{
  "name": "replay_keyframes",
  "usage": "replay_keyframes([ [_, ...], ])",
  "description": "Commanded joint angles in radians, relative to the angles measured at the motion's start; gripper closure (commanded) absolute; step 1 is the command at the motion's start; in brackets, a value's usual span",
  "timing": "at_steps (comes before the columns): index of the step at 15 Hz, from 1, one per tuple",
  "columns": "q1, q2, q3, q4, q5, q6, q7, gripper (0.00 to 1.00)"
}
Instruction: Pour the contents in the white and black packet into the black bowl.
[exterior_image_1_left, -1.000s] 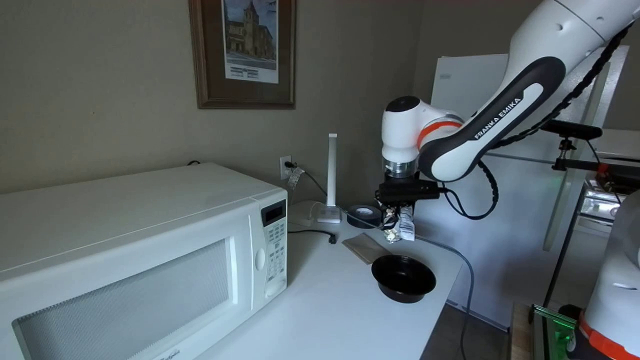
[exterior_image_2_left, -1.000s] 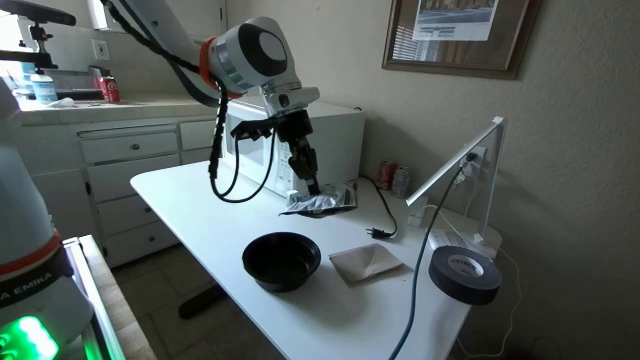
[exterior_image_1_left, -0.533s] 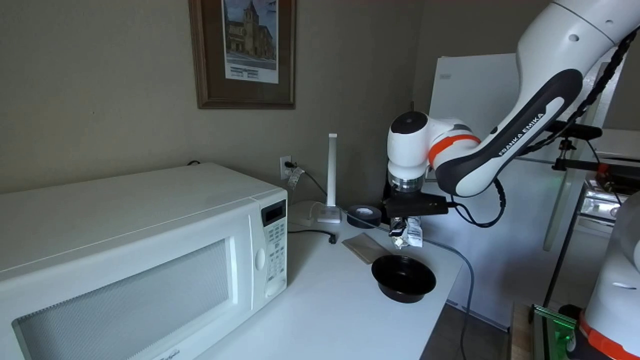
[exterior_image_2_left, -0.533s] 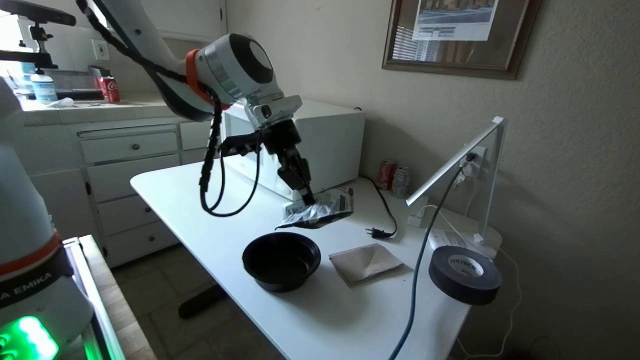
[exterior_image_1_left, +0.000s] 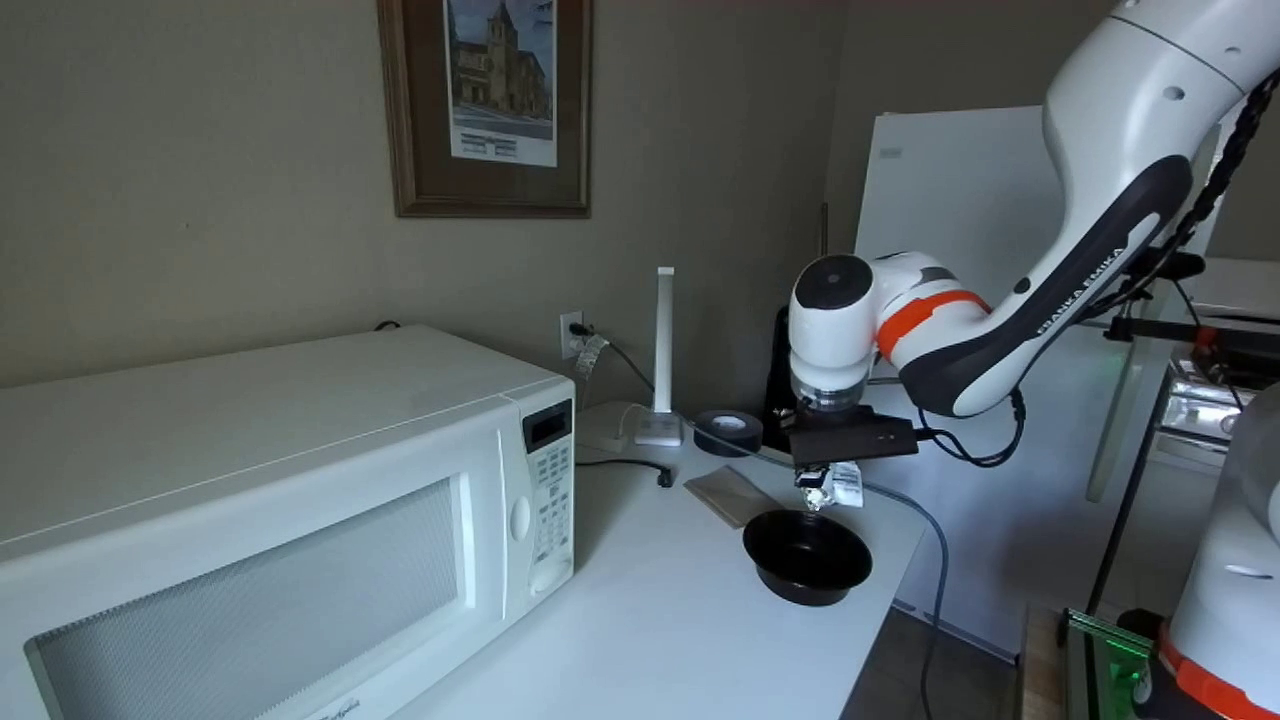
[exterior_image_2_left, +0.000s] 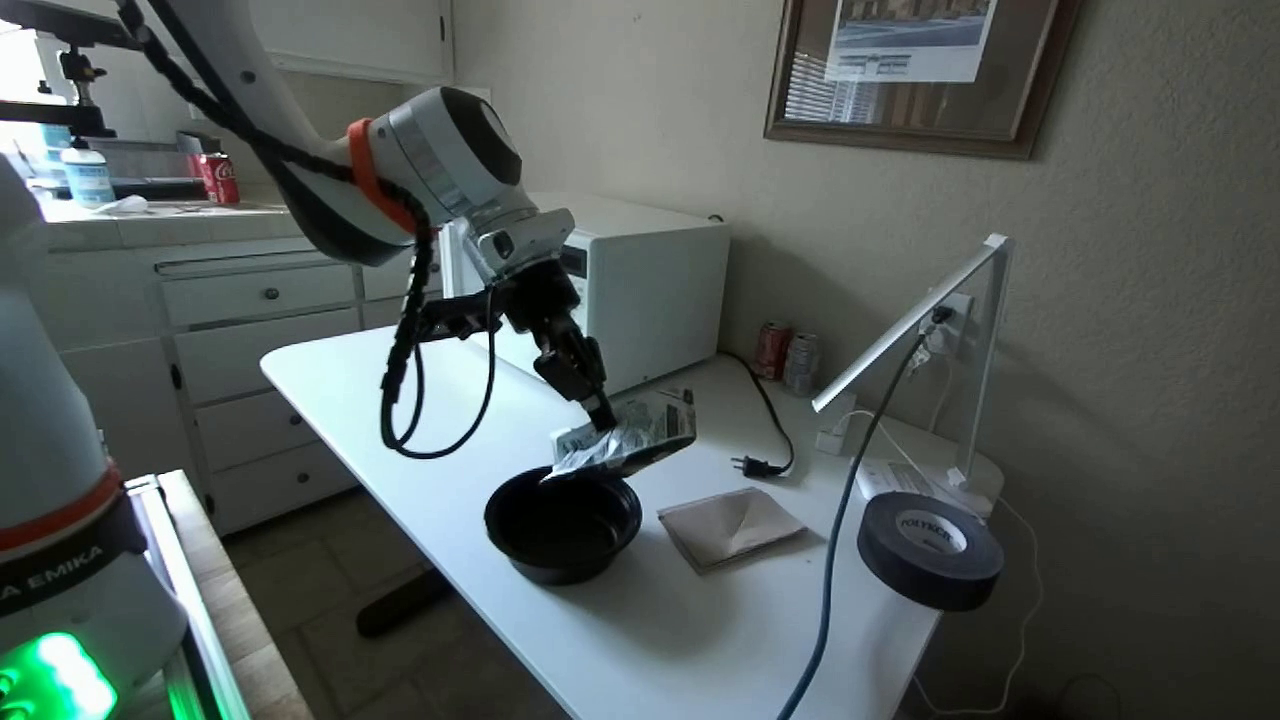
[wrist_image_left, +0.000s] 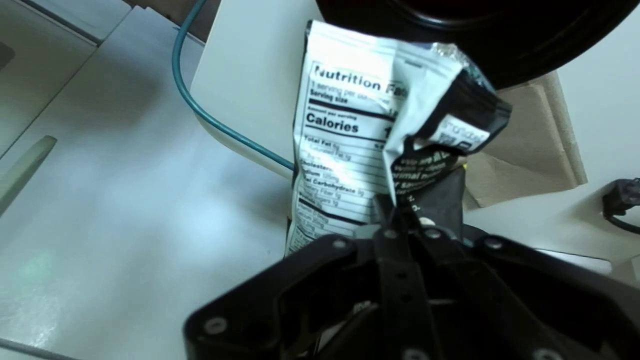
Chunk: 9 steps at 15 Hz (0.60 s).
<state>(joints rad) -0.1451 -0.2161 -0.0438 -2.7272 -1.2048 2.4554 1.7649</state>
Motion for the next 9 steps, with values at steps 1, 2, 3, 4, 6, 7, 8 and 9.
replay_keyframes([
  [1,0.016,-0.052,0.017,-0.05,-0.108,-0.071,0.129,1.0],
  [2,0.021,-0.054,0.022,-0.052,-0.134,-0.09,0.157,1.0],
  [3,0.032,-0.014,0.025,-0.017,-0.133,-0.105,0.163,1.0],
  [4,0.04,-0.011,0.027,-0.019,-0.139,-0.113,0.175,1.0],
  [6,0.061,0.0,0.03,-0.019,-0.114,-0.12,0.16,1.0],
  [7,0.069,0.004,0.033,-0.019,-0.123,-0.118,0.171,1.0],
  [8,0.079,0.008,0.033,-0.019,-0.109,-0.107,0.159,1.0],
  [9,0.085,0.0,0.048,-0.019,-0.165,-0.126,0.208,1.0],
])
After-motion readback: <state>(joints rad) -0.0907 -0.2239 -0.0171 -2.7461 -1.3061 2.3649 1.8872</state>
